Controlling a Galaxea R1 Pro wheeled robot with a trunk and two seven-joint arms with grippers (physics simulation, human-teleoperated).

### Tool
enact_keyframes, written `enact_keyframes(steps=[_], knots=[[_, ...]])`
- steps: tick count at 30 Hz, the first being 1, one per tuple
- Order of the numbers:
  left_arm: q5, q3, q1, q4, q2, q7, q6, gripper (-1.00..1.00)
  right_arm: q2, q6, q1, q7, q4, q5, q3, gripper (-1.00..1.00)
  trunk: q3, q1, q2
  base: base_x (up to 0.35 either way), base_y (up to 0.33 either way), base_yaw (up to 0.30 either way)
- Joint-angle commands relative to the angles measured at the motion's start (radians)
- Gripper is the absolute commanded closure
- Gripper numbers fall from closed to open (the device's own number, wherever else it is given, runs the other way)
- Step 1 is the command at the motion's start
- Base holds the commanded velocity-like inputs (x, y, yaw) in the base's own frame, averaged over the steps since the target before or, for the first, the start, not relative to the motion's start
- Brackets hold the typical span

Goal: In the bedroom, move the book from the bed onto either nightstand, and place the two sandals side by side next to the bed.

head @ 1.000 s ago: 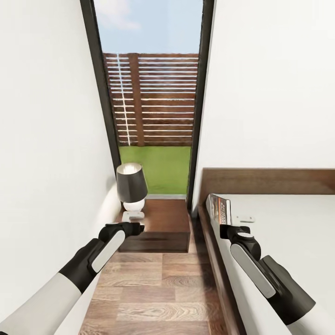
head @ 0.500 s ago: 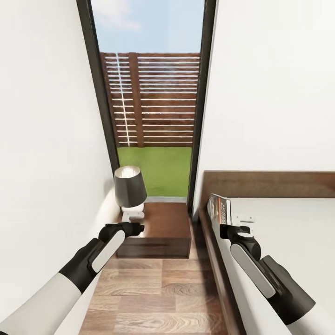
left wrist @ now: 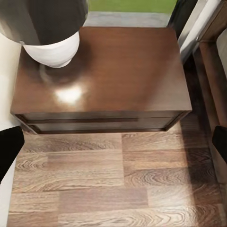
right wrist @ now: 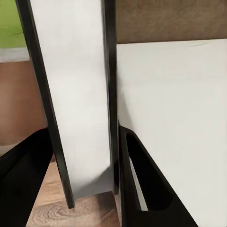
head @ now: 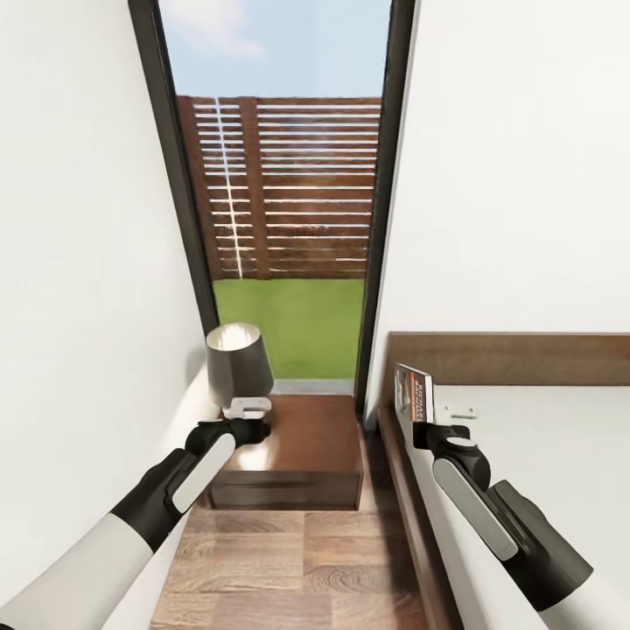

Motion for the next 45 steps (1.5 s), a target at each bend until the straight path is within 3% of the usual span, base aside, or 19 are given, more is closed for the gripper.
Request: enact_keyframes(steps=[1,9,20,21,32,36,40,45], knots=[[0.01,-0.003,-0.001,-0.001,0.001,0.01,0.0,-1.0,-0.001,0.003,-0.002,-0.01,-0.002,-0.004,0.003,1.0,-0.002,0.001,-0.002,0.333,0.0,0.0],[0.012,-0.003,0.008,-0.001,0.001,0.009,0.0,-1.0,-0.002,-0.001,-0.002,-0.013,-0.003,-0.001,0.003,1.0,-0.002,0.001,-0.002,0.134,0.0,0.0],[0.004,-0.004,0.111,-0.019,0.006,0.01,-0.041,-1.0,-0.001,-0.003,-0.002,-0.01,-0.004,-0.002,0.003,1.0,-0.002,0.001,-0.002,0.007,0.0,0.0],[-0.012,-0.005,0.154,-0.019,0.01,0.008,-0.082,-1.0,-0.001,-0.001,-0.002,-0.01,-0.004,-0.003,0.003,1.0,-0.002,0.001,-0.002,0.0,0.0,0.0],[-0.143,-0.005,0.301,-0.018,0.014,0.007,-0.165,-1.0,-0.001,0.0,-0.002,-0.01,-0.003,-0.004,0.003,1.0,-0.002,0.001,-0.002,0.0,0.0,0.0],[-0.157,-0.005,0.341,-0.012,0.013,0.007,-0.222,-1.0,-0.001,-0.001,-0.002,-0.01,-0.001,-0.003,0.003,1.0,-0.002,0.001,-0.002,0.0,0.0,0.0],[-0.158,-0.005,0.398,0.007,0.014,0.006,-0.321,-1.0,-0.002,-0.004,-0.002,-0.01,0.0,-0.003,0.003,1.0,-0.002,0.001,-0.002,0.0,0.0,0.0],[-0.158,-0.006,0.435,0.093,0.012,-0.003,-0.435,-1.0,-0.003,-0.004,-0.002,-0.01,-0.002,-0.003,0.003,1.0,-0.002,0.001,-0.002,0.0,0.0,0.0]])
